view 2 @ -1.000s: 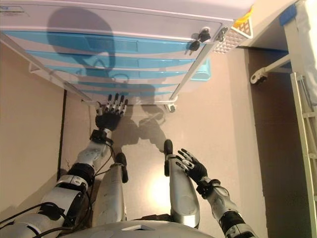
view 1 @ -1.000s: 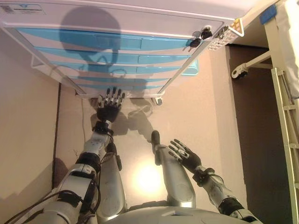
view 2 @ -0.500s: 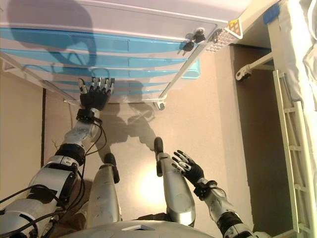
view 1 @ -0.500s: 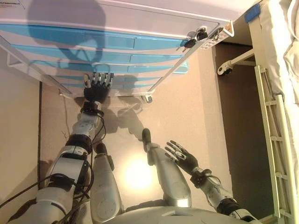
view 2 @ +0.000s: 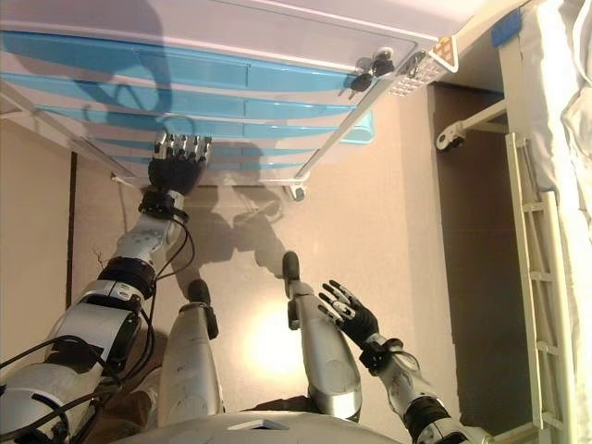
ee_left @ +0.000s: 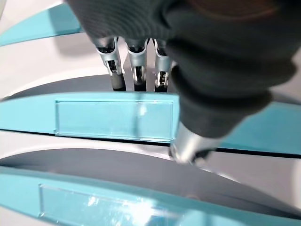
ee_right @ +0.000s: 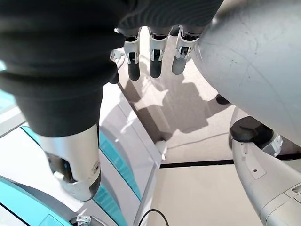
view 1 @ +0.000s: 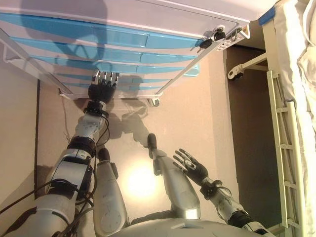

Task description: Open the drawer and pick up the medicine

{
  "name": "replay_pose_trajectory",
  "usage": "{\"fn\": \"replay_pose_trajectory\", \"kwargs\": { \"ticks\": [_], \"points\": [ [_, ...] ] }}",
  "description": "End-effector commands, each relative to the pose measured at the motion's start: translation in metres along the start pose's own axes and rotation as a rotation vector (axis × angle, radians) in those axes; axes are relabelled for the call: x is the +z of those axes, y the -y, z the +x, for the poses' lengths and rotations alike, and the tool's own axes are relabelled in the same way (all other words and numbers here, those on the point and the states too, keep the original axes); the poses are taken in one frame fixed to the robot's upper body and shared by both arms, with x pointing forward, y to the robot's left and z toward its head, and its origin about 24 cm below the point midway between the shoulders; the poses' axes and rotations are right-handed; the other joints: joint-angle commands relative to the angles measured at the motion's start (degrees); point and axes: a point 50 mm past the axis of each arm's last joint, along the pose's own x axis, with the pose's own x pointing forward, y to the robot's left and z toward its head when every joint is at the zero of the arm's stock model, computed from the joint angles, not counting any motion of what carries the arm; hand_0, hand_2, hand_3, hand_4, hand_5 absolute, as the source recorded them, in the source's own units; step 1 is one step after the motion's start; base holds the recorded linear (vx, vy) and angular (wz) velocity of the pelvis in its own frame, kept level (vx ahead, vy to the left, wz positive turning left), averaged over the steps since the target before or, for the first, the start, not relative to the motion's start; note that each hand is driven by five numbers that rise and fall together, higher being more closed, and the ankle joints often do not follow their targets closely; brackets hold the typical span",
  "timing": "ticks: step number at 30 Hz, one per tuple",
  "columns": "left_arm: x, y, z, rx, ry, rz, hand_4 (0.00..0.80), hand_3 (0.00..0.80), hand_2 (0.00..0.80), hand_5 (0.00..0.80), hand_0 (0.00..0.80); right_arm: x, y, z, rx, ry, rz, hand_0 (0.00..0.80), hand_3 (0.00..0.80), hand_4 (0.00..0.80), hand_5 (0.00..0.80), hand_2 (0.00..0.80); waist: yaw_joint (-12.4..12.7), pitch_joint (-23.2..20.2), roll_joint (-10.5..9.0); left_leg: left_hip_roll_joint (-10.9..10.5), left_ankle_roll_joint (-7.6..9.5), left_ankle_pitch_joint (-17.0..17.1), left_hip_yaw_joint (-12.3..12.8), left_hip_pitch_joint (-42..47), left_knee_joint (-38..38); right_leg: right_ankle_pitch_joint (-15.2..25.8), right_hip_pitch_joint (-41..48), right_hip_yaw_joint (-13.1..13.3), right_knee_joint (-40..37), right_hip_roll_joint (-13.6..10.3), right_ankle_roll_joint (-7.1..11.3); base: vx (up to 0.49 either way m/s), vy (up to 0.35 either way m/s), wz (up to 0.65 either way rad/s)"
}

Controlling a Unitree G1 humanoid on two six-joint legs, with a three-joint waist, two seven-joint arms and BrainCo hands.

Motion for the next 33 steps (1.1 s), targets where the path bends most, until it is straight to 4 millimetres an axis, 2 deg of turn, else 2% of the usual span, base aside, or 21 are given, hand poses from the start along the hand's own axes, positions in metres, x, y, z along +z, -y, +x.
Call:
{"fn": "replay_pose_trajectory", "kwargs": {
  "ticks": [1,5,13,22,30,33],
  "points": [
    [0.012,0.079,0.045,-0.339,0.036,0.01,0.8,0.8,0.8,0.8,0.8,-0.038,-0.002,-0.019,0.011,-0.137,0.046,0.0,0.0,0.0,0.0,0.0,1.25,1.17,1.7,-1.64,3.07,3.93,1.61,1.99,-6.13,-1.71,3.52,-1.77,2.26,0.72,-1.08,0.0,0.0,0.0],
    [0.006,0.064,0.037,-0.299,0.035,-0.028,0.8,0.8,0.8,0.8,0.8,-0.037,-0.003,-0.016,0.009,-0.136,0.05,0.0,0.0,0.0,0.0,0.0,1.8,1.35,1.81,-2.0,3.02,4.4,1.19,2.52,-7.06,-1.65,4.14,-2.17,1.8,0.65,-1.14,0.006,-0.017,0.05],
    [-0.01,0.017,0.006,-0.186,0.015,-0.064,0.8,0.8,0.8,0.8,0.8,-0.033,-0.006,-0.011,0.008,-0.127,0.047,0.0,0.0,0.0,0.0,0.0,2.71,1.78,2.25,-2.6,2.89,5.36,0.73,3.7,-8.87,-1.65,4.85,-2.95,1.36,0.51,-1.31,0.001,-0.004,0.01],
    [-0.043,-0.044,-0.061,-0.041,0.003,-0.16,0.8,0.8,0.8,0.8,0.8,-0.027,-0.001,-0.012,-0.012,-0.113,0.031,0.0,0.0,0.0,0.0,0.0,4.33,2.21,3.53,-3.28,2.62,6.63,-0.22,5.33,-10.69,-2.28,5.95,-4.44,1.6,0.1,-1.64,0.0,0.006,0.04],
    [-0.082,-0.074,-0.124,0.056,-0.061,-0.206,0.8,0.8,0.8,0.8,0.8,-0.023,-0.001,-0.011,-0.034,-0.099,0.026,0.0,0.0,0.0,0.0,0.0,6.26,2.26,4.31,-3.61,2.28,8.0,-1.97,7.14,-12.96,-2.93,7.19,-6.42,1.67,0.03,-1.83,0.006,-0.016,0.06],
    [-0.087,-0.082,-0.143,0.106,-0.104,-0.21,0.8,0.8,0.8,0.8,0.8,-0.022,0.0,-0.012,-0.042,-0.093,0.02,0.0,0.0,0.0,0.0,0.0,6.86,2.25,4.67,-3.71,2.15,8.36,-2.51,7.6,-13.42,-3.17,7.74,-7.09,1.66,-0.04,-1.95,0.004,-0.02,0.17]
  ]
}}
